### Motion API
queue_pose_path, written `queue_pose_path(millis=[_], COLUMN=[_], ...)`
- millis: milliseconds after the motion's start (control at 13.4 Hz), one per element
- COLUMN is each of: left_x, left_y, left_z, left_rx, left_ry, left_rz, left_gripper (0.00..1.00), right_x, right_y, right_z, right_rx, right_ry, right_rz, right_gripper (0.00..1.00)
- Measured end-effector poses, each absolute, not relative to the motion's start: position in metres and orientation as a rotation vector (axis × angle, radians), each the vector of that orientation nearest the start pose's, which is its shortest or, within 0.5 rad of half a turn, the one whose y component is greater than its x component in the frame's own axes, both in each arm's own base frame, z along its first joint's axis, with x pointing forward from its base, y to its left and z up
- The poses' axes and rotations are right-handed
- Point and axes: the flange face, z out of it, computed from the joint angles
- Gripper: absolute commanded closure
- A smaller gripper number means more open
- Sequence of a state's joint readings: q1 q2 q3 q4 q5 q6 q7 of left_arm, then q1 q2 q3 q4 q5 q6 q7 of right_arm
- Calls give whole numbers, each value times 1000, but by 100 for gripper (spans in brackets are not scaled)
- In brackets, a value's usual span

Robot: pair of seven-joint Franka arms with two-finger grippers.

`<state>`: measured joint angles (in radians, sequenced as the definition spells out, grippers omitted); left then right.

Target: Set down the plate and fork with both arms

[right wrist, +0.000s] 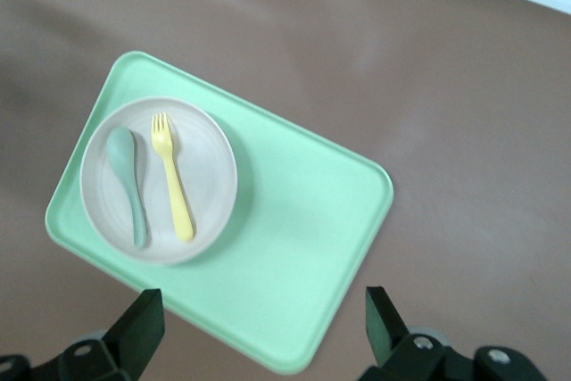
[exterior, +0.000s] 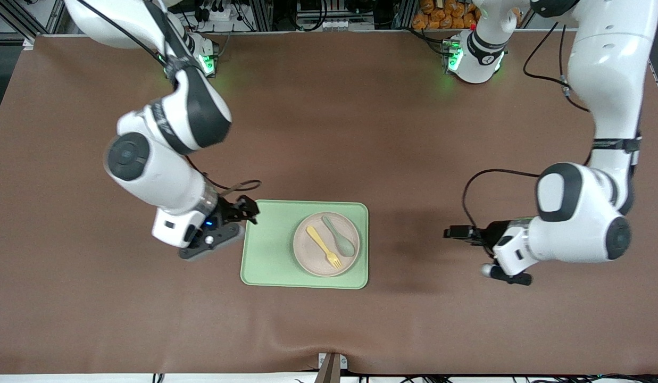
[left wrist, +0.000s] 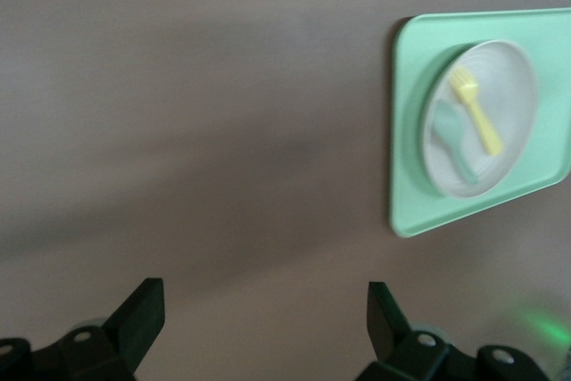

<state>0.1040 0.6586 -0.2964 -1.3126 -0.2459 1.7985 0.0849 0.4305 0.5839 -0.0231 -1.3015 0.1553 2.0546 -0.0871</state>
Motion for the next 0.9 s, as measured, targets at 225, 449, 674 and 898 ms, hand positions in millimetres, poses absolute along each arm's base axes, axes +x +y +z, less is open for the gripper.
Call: queue_pose_path(millis=[225,449,674,898], left_x=[698,689,675,660], left_y=[-43,9,24,27], left_z=[405,443,476,518], left_rx=[-3456,-3400,-3296,-3226], left_ry=[172,76,-84,-102], left_rz=[268,210,211,150], left_gripper=[0,0,0,0], right_x=[688,685,678,678], right_y=[314,349,386,400], right_z=[388,362,318,283], right_rx=[-2876,-2847,-2833,-2829], right_ry=[-783,-856,-921,-941], right_rz=[-285,-345,-325,-350], right_gripper=[0,0,7,18])
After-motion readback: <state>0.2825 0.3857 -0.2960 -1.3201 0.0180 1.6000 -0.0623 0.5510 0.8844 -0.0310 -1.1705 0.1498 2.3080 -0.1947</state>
